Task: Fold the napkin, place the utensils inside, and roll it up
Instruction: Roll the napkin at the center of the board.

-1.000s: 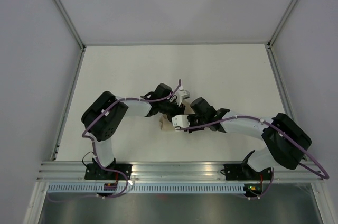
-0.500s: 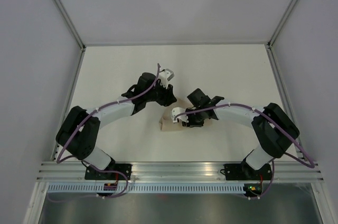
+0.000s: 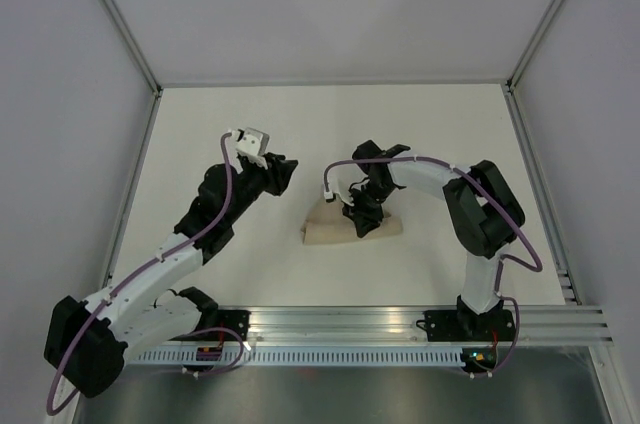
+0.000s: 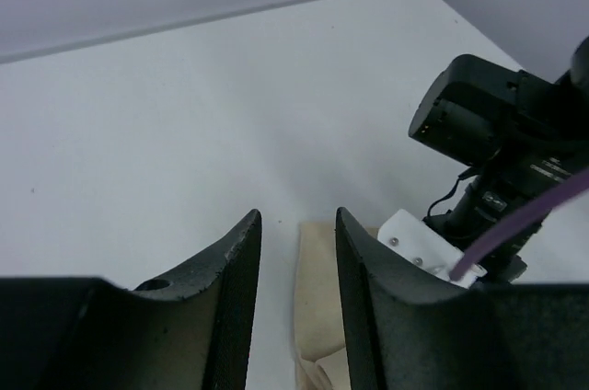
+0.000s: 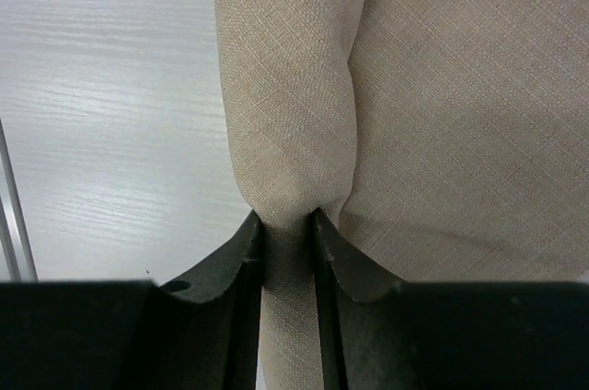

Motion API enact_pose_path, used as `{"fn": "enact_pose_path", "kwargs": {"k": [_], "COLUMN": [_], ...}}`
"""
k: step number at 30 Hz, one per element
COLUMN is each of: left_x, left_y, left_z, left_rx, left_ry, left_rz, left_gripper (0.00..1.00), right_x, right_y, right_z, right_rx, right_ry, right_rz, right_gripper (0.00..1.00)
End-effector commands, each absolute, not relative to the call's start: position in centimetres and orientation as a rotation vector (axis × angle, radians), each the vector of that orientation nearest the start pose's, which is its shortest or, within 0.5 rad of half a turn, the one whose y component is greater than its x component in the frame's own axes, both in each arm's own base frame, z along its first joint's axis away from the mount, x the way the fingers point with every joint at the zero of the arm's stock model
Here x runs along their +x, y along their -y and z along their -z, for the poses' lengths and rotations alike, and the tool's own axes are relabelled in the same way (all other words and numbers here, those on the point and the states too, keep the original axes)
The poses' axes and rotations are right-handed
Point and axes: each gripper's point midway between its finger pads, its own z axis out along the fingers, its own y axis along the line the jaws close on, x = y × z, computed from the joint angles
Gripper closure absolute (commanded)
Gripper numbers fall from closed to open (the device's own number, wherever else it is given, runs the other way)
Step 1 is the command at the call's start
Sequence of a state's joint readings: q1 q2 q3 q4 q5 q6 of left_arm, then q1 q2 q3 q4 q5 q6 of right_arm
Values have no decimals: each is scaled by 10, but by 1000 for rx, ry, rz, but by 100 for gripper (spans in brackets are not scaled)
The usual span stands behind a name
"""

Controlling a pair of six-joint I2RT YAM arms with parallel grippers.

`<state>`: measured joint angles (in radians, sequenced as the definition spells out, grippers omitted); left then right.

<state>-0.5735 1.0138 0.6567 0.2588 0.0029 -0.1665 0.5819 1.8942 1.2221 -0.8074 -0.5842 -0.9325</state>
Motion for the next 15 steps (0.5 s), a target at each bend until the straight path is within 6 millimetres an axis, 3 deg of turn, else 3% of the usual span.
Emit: {"fn": "enact_pose_path", "kwargs": {"k": [1,5,9,15], "left_x": [300,283,263,241], "left_y": [204,211,234,279], "left_z": [-267,-262,-250,-203], "left_rx": [320,444,617,911], "left_ry": [-1534,-1502,-1490,-1570], "left_rz": [575,570,542,416], "left_gripper": [56,56,57,56], "right_x": [233,239,248,256], "right_y": [-220,-219,-223,-225], "right_z": [13,18,20,23], "right_rx": [-2058,-2036,-2024,-2001], "right_ry": [-2141,-2194,-2216,-2263], "right_rz": [-826,-856,-872,-906], "right_gripper": [91,90,90,90]}}
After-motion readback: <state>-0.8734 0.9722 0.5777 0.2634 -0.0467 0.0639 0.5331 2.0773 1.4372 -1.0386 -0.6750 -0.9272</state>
